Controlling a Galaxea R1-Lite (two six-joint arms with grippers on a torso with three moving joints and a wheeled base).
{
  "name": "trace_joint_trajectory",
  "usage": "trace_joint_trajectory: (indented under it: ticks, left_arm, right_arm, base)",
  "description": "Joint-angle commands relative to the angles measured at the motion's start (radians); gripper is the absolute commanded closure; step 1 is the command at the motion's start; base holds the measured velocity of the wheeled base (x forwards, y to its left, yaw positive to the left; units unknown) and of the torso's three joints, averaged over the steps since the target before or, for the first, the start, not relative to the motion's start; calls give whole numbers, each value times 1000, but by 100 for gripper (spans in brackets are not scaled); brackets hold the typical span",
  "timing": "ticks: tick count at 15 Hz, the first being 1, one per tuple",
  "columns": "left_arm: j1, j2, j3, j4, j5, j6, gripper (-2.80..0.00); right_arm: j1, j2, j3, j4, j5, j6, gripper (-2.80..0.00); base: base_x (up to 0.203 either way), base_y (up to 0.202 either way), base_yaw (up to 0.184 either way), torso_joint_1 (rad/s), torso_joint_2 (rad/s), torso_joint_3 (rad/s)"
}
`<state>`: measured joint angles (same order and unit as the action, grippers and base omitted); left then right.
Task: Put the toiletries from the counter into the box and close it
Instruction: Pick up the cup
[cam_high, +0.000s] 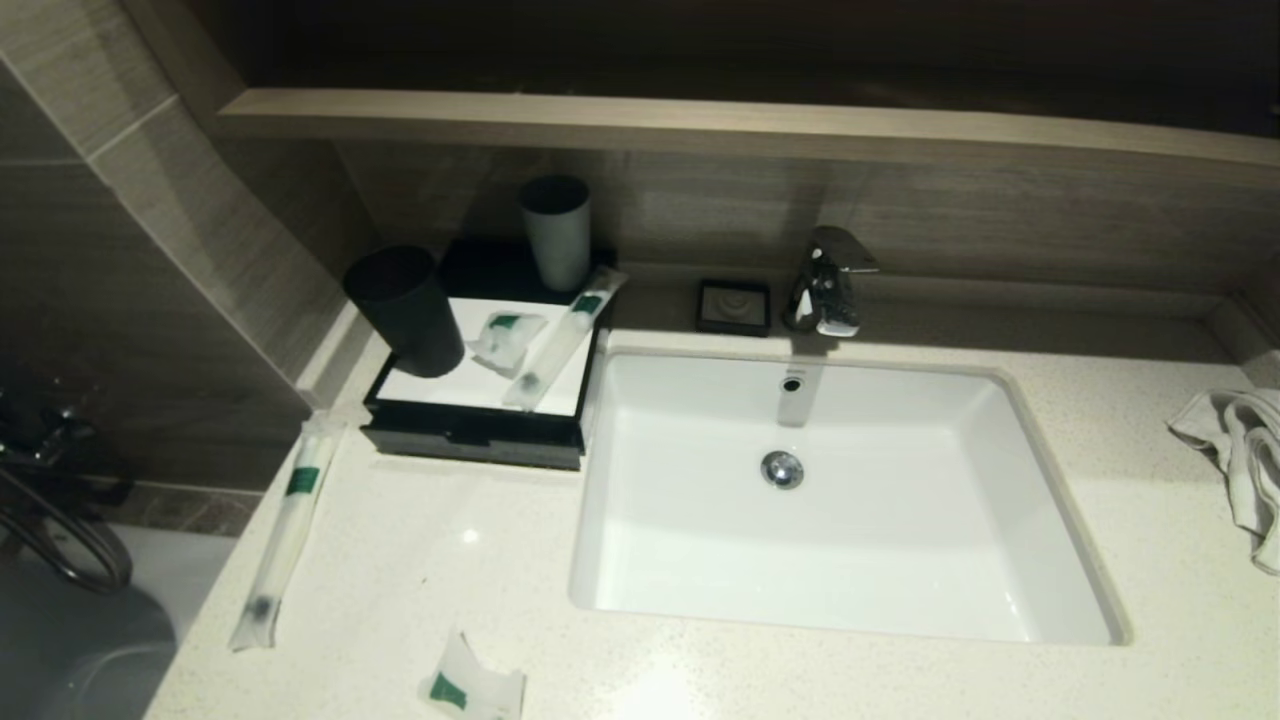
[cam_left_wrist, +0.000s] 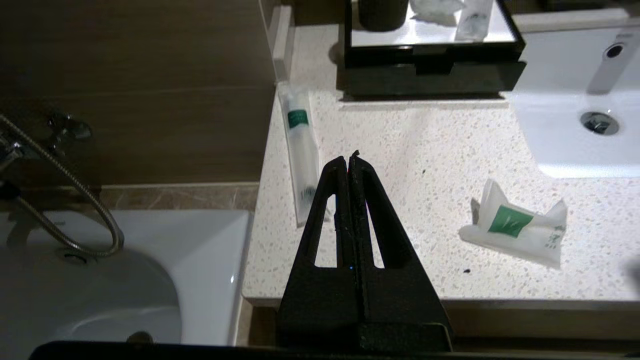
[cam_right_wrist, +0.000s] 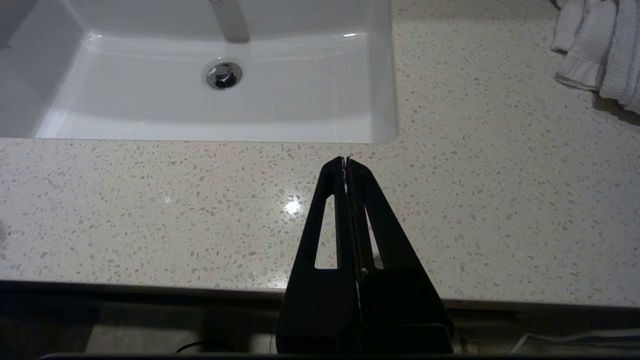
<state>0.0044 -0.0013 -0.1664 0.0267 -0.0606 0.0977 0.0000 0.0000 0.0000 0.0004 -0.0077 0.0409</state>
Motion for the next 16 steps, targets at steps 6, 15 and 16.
trace_joint_trajectory:
  ticks: [6, 15, 16]
  left_arm:
    - [0, 1, -223, 150, -44, 1, 0]
    - [0, 1, -578, 364, -57, 2, 0]
    - [0, 1, -599, 380, -58, 8, 0]
  right_arm:
    - [0, 0, 0, 0, 0, 1, 0]
    - [0, 0, 0, 0, 0, 1, 0]
    - [0, 0, 0, 0, 0, 1, 0]
  base:
    - [0, 0, 0, 0, 0, 0]
    - [0, 0, 0, 0, 0, 0]
    - [0, 0, 0, 0, 0, 0]
